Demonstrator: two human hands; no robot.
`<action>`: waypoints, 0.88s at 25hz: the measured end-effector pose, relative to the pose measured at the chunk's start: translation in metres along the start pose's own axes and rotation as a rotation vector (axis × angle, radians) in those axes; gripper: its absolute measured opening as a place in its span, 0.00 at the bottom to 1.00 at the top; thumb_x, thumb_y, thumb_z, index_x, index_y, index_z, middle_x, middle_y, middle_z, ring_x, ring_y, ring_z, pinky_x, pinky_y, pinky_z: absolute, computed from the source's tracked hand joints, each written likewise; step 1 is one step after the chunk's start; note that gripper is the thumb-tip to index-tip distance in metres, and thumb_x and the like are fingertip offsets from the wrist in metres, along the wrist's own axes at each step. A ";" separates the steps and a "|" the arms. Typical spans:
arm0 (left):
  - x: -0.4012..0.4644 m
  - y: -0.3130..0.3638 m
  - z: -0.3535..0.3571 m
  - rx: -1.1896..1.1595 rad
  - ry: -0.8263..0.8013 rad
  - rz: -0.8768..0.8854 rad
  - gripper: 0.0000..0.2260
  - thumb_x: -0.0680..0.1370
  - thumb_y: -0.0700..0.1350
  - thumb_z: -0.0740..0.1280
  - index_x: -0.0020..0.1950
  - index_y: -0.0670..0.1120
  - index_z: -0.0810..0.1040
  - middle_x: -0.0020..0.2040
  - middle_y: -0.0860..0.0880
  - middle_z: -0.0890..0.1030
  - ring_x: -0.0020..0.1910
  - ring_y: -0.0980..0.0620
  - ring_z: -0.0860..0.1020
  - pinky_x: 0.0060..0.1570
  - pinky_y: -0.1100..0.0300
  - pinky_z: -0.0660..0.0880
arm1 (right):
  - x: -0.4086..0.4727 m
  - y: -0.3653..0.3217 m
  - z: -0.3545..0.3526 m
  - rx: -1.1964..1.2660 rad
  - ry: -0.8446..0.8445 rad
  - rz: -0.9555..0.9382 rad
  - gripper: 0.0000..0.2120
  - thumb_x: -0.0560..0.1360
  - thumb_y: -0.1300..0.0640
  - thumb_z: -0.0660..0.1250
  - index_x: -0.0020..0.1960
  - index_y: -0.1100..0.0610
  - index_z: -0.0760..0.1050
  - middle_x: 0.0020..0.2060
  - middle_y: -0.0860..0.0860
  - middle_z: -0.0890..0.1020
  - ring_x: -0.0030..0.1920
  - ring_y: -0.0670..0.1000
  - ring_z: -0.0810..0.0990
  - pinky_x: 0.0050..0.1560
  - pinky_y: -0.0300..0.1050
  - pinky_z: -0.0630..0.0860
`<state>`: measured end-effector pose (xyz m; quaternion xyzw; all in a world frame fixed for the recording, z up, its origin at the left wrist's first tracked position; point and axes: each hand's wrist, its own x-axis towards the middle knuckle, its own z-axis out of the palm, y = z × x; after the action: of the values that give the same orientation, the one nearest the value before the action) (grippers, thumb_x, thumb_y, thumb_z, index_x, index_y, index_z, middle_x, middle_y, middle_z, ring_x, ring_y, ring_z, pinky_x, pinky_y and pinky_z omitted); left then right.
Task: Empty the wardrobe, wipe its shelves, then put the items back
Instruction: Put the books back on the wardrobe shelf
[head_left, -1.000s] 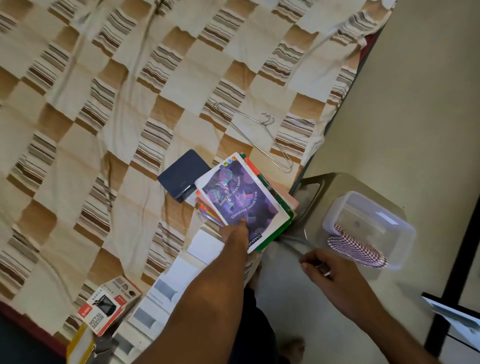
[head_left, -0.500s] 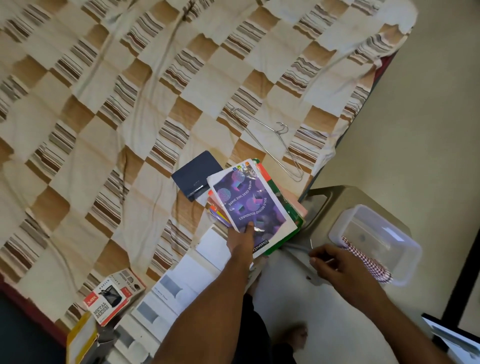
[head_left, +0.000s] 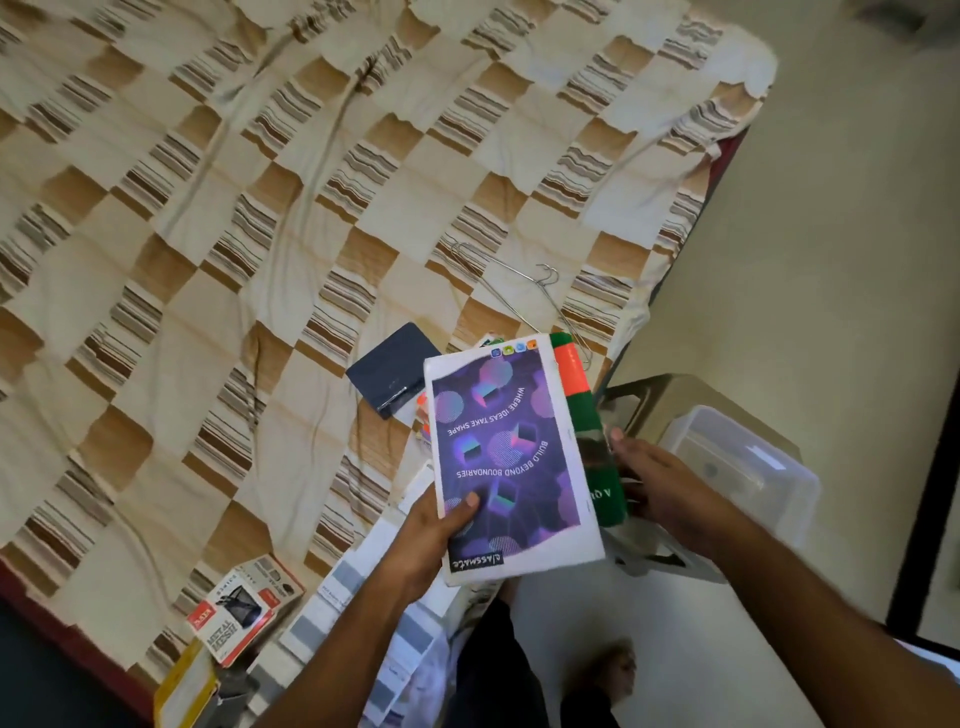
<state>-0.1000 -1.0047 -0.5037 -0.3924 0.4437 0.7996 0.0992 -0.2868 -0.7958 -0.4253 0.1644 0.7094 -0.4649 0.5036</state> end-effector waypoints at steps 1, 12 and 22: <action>-0.007 0.003 0.005 0.049 -0.038 -0.004 0.20 0.76 0.44 0.72 0.67 0.42 0.75 0.58 0.40 0.84 0.57 0.38 0.83 0.59 0.43 0.79 | -0.003 0.003 0.000 0.048 -0.027 -0.011 0.20 0.77 0.39 0.63 0.63 0.50 0.75 0.56 0.55 0.84 0.53 0.58 0.84 0.44 0.49 0.81; -0.034 0.042 0.062 0.397 -0.226 0.050 0.13 0.77 0.35 0.71 0.61 0.43 0.80 0.54 0.45 0.86 0.55 0.43 0.84 0.51 0.50 0.81 | -0.077 0.084 -0.057 0.491 0.233 -0.286 0.13 0.81 0.54 0.63 0.63 0.57 0.76 0.53 0.59 0.85 0.47 0.59 0.86 0.40 0.50 0.83; -0.103 0.129 0.154 0.706 -0.429 0.496 0.14 0.77 0.33 0.70 0.60 0.46 0.79 0.49 0.47 0.87 0.47 0.48 0.86 0.44 0.55 0.82 | -0.151 0.180 -0.097 0.650 0.425 -0.383 0.14 0.81 0.53 0.64 0.62 0.58 0.77 0.54 0.60 0.85 0.49 0.63 0.85 0.49 0.58 0.82</action>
<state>-0.1794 -0.9394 -0.3020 -0.0432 0.7375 0.6628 0.1221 -0.1491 -0.5874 -0.3779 0.2719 0.6315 -0.7052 0.1729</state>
